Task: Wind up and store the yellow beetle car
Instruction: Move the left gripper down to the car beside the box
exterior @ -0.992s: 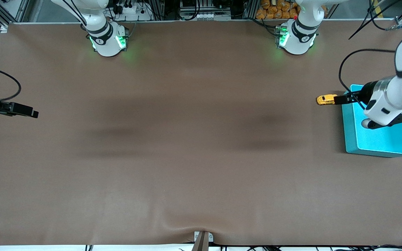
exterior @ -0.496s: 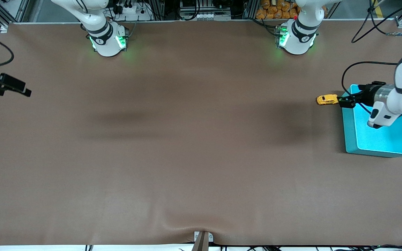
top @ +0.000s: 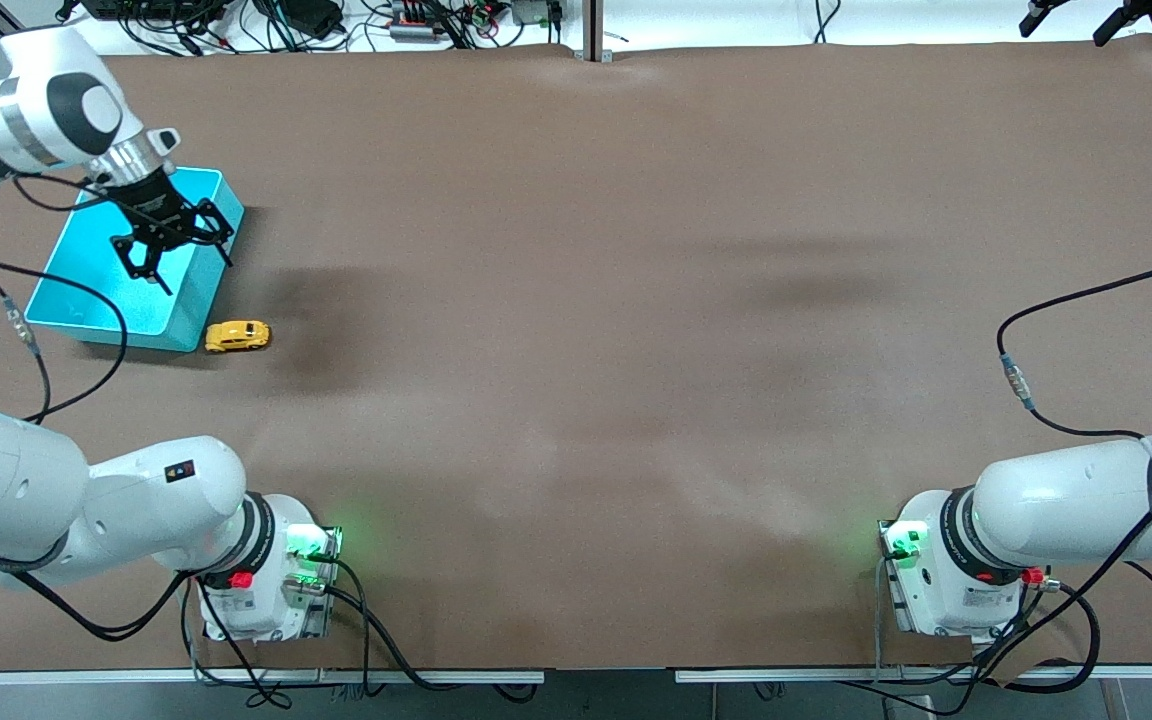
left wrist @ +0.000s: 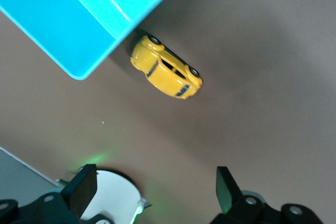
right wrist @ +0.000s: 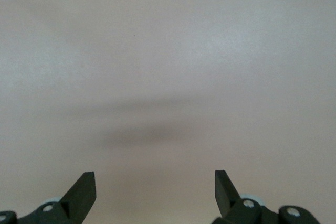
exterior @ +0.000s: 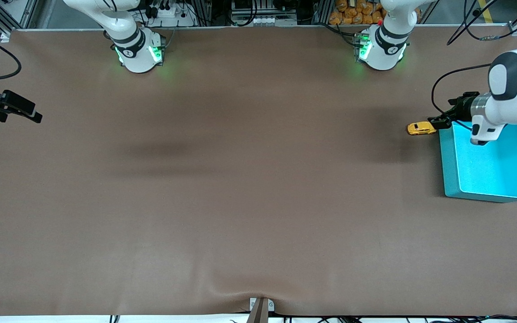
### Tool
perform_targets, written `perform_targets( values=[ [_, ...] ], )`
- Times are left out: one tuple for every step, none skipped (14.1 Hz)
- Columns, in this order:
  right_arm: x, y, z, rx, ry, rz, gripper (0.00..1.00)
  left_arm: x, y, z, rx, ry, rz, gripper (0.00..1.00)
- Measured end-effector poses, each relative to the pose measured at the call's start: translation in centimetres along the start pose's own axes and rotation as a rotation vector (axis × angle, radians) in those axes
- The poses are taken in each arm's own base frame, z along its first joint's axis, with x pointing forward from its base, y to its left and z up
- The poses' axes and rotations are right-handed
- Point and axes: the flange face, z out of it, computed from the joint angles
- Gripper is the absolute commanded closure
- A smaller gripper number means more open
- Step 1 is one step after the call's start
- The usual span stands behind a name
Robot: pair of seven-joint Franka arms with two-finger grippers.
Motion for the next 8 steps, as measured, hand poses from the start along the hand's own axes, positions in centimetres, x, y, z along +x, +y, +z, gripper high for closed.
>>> perform_targets(
  values=[
    [0.0, 0.0, -0.2, -0.001, 0.005, 0.0, 0.0, 0.5, -0.8, 0.1, -0.019, 0.013, -0.049, 0.0],
    [0.1, -0.1, -0.4, -0.003, 0.011, -0.002, 0.0, 0.9, -1.2, 0.3, -0.035, 0.028, -0.103, 0.0],
    [0.1, -0.1, -0.6, -0.005, 0.016, -0.003, 0.0, 1.1, -1.2, 0.5, -0.051, 0.046, -0.158, 0.0],
    [0.1, 0.0, -0.7, -0.006, 0.018, -0.003, 0.0, 1.2, -0.9, 0.8, -0.063, 0.063, -0.209, 0.0],
    [0.1, 0.0, -0.7, -0.006, 0.018, -0.002, 0.0, 1.2, -0.7, 1.4, -0.073, 0.075, -0.255, 0.0],
    [0.2, -0.1, -0.6, -0.007, 0.019, -0.003, 0.0, 1.1, -0.6, 2.0, -0.081, 0.082, -0.296, 0.0],
    [0.3, -0.3, -0.6, -0.007, 0.022, -0.006, 0.0, 1.0, -0.6, 2.8, -0.089, 0.083, -0.333, 0.0],
    [0.3, -0.4, -0.8, -0.008, 0.026, -0.009, 0.0, 0.9, -0.6, 3.5, -0.1, 0.08, -0.367, 0.0]
  ],
)
